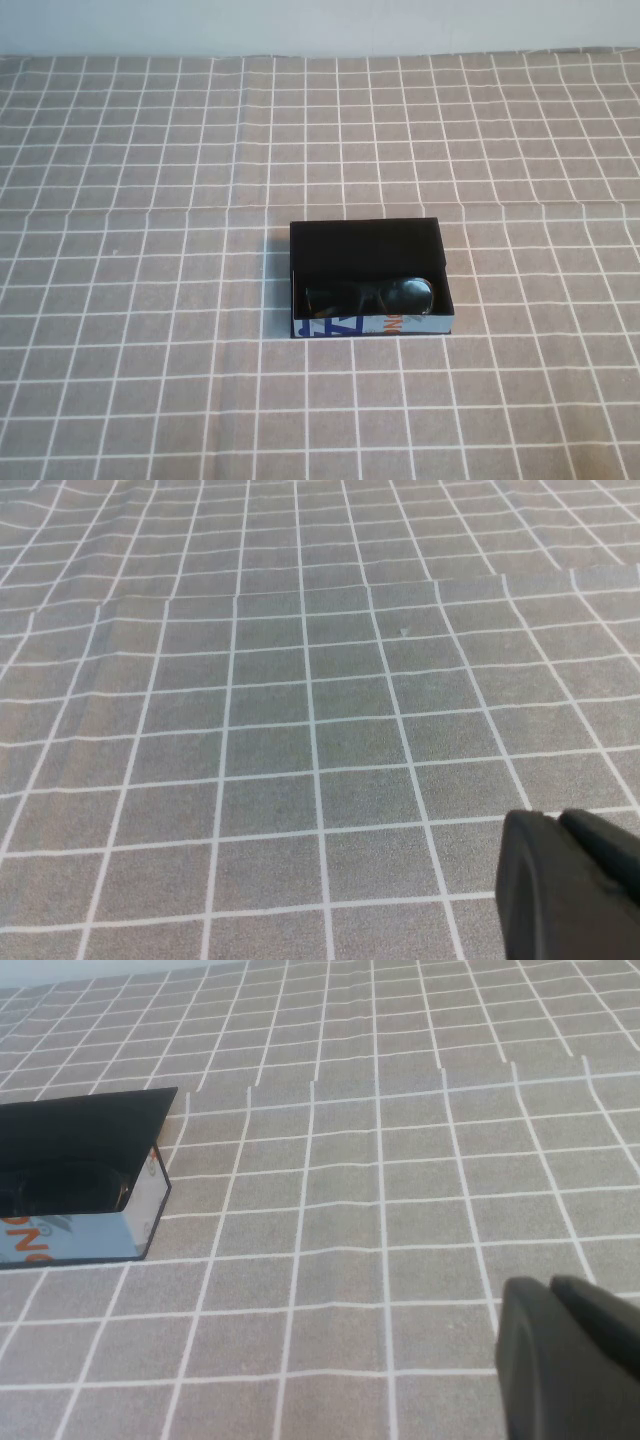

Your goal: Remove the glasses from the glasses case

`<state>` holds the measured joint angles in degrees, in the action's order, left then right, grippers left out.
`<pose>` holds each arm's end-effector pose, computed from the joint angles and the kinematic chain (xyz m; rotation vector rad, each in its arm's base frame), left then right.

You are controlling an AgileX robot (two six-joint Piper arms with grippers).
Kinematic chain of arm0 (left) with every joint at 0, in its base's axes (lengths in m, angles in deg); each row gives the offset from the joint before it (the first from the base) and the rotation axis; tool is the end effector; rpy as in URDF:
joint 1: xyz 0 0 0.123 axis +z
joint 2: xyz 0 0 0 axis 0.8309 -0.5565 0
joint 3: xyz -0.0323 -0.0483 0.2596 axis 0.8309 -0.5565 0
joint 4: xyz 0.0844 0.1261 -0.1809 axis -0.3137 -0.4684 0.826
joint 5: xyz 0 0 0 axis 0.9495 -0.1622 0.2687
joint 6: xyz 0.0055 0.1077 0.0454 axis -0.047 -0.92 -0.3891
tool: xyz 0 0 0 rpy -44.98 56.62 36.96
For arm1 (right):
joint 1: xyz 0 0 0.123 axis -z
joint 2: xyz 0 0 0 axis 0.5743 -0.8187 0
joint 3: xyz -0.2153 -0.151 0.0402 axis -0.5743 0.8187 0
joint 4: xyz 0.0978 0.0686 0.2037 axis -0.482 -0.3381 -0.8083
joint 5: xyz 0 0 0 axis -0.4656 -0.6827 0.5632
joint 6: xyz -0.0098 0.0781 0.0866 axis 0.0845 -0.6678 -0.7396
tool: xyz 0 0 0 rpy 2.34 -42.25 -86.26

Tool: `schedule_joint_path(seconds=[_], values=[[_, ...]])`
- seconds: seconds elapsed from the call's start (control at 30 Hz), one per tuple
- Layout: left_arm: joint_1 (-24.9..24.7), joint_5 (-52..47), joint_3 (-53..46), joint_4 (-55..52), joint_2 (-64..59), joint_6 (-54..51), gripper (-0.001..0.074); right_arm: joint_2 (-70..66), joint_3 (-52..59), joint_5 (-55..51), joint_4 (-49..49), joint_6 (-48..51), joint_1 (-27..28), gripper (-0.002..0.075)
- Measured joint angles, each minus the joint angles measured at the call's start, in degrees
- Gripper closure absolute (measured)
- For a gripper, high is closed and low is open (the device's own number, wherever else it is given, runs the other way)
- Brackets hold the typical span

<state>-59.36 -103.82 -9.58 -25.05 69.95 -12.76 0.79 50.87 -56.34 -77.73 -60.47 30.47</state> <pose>0.0805 -0.0069 0.1670 0.0914 1.8520 -0.0393 0.0824 0.0095 0.1703 -0.0022 1.8168 0.1481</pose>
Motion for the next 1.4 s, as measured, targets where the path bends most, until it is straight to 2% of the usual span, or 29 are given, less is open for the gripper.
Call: schedule_joint_path(seconds=[1.27,1.4], values=[[0.00,0.00,0.00,0.00,0.00,0.00,0.0740,0.00,0.00,0.00,0.00,0.00,0.00,0.0743],[0.00,0.00,0.00,0.00,0.00,0.00,0.0740,0.00,0.00,0.00,-2.37,0.00,0.00,0.0743]])
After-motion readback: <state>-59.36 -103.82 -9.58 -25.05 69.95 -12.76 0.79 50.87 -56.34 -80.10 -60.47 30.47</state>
